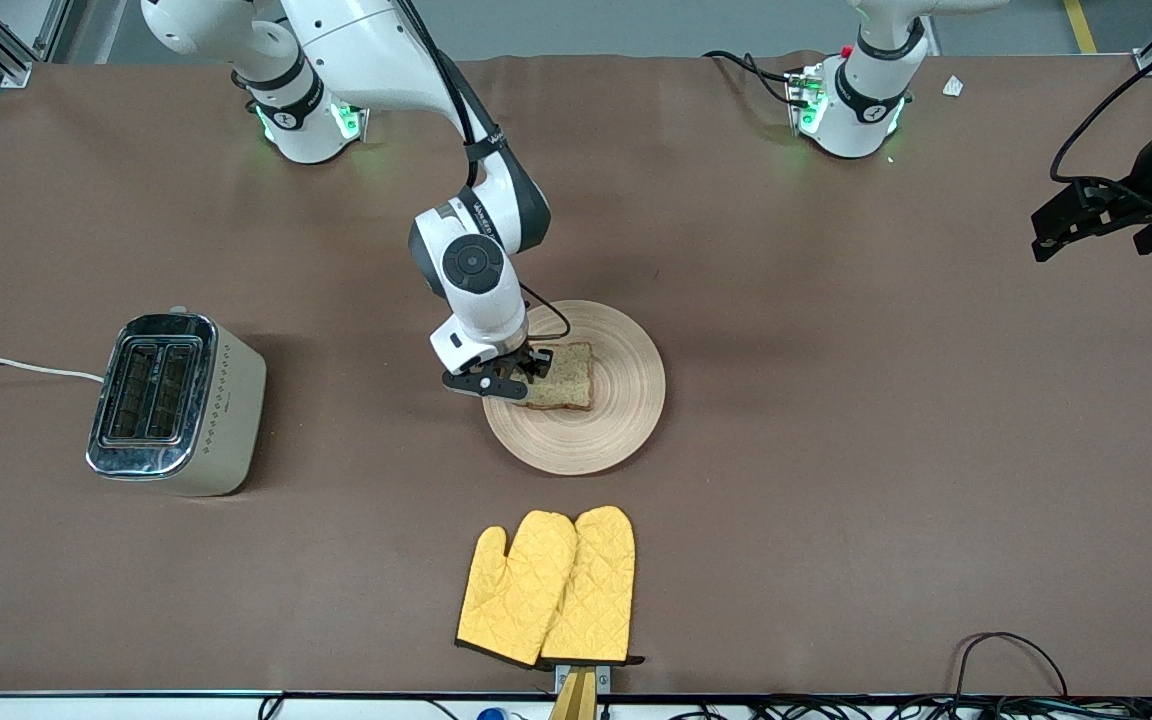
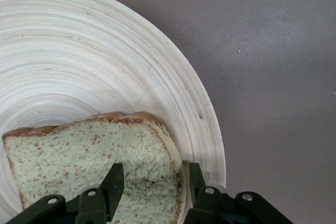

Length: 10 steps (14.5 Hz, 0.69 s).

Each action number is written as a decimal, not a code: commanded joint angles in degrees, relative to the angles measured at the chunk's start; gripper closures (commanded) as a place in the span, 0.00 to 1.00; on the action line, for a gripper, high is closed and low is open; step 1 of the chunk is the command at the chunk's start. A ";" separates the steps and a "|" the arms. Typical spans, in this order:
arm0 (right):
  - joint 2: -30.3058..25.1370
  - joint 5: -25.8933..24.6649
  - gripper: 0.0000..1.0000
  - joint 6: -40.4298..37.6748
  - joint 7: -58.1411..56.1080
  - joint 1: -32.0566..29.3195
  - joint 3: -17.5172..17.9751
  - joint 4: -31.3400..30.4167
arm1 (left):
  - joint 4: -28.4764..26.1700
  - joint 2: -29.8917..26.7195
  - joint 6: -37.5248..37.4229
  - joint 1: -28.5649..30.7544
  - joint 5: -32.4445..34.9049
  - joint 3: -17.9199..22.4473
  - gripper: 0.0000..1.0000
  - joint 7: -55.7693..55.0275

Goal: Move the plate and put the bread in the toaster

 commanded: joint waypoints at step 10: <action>2.02 1.06 0.63 1.88 -0.39 0.35 -0.14 0.76 | -0.60 -0.67 -0.04 0.10 0.96 -0.02 0.00 0.07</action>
